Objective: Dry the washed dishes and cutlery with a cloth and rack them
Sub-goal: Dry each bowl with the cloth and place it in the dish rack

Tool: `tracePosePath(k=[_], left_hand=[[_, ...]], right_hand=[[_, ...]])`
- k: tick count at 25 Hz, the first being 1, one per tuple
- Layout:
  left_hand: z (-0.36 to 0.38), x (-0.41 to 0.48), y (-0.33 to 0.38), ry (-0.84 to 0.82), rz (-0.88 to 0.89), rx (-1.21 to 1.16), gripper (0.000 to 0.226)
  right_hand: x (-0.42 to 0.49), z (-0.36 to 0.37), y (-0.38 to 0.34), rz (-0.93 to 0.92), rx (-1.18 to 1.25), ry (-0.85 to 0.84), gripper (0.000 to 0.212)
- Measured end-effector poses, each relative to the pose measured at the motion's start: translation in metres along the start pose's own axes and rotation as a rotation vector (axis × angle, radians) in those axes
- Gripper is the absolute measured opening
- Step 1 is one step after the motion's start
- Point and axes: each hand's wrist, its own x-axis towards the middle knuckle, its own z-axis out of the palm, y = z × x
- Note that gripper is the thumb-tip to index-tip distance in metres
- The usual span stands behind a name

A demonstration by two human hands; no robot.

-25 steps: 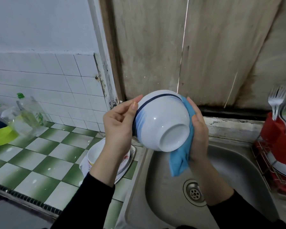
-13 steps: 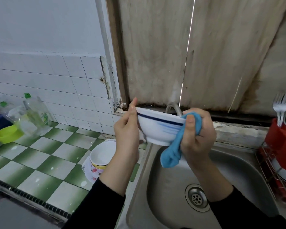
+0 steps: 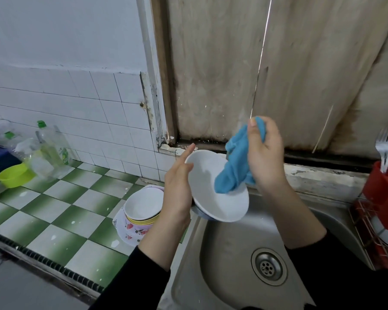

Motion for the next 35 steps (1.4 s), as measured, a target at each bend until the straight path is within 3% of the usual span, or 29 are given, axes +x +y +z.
tracePosePath(k=[1,3,5,10,14,16,18,20,24,25,27,29,32,34,35], left_hand=[[0.000,-0.002,-0.003,-0.023,0.005,-0.024,0.040],[-0.001,-0.002,-0.005,-0.047,0.046,-0.093,0.037],[-0.001,0.001,-0.006,-0.056,0.091,-0.095,0.035],[-0.008,0.002,-0.007,-0.066,0.108,-0.132,0.035],[-0.019,0.010,0.003,-0.019,0.062,-0.152,0.035],[-0.019,0.012,0.005,-0.049,0.029,-0.170,0.035],[-0.015,0.013,0.003,-0.091,-0.006,-0.224,0.035],[-0.013,0.012,0.001,-0.094,-0.030,-0.270,0.035],[-0.020,0.016,0.005,-0.040,-0.126,-0.278,0.032],[-0.020,0.015,0.005,-0.047,-0.142,-0.274,0.031],[-0.015,0.013,0.005,-0.071,-0.154,-0.266,0.029],[-0.008,0.009,0.005,-0.111,-0.147,-0.265,0.029],[-0.005,0.007,0.007,-0.081,-0.142,-0.258,0.029],[-0.006,0.008,0.010,-0.025,-0.120,-0.204,0.029],[-0.005,0.008,0.011,-0.009,-0.124,-0.196,0.029]], right_hand=[[-0.001,0.008,0.000,0.084,-0.018,-0.093,0.007],[-0.019,0.021,0.004,0.192,-0.107,-0.301,0.046],[-0.044,0.028,0.009,0.153,-0.204,-0.474,0.069],[-0.070,0.021,0.011,0.110,-0.295,-0.781,0.067],[-0.044,-0.011,0.001,-0.029,-0.456,-1.162,0.059],[-0.037,-0.011,0.008,-0.103,-0.533,-1.040,0.060],[-0.039,0.002,0.016,-0.066,-0.343,-0.791,0.058],[-0.047,0.010,0.019,0.014,-0.190,-0.782,0.053],[-0.031,-0.012,-0.009,-0.133,-0.598,-1.212,0.048],[-0.025,-0.018,-0.012,-0.149,-0.733,-1.205,0.048],[-0.018,-0.017,-0.014,-0.141,-0.851,-0.897,0.048],[-0.026,-0.005,-0.007,-0.049,-0.602,-0.636,0.046],[-0.040,-0.002,0.001,0.299,-0.001,-0.794,0.043],[-0.038,-0.007,-0.002,0.414,0.186,-0.935,0.041],[-0.037,-0.007,-0.003,0.429,0.236,-0.927,0.040]])
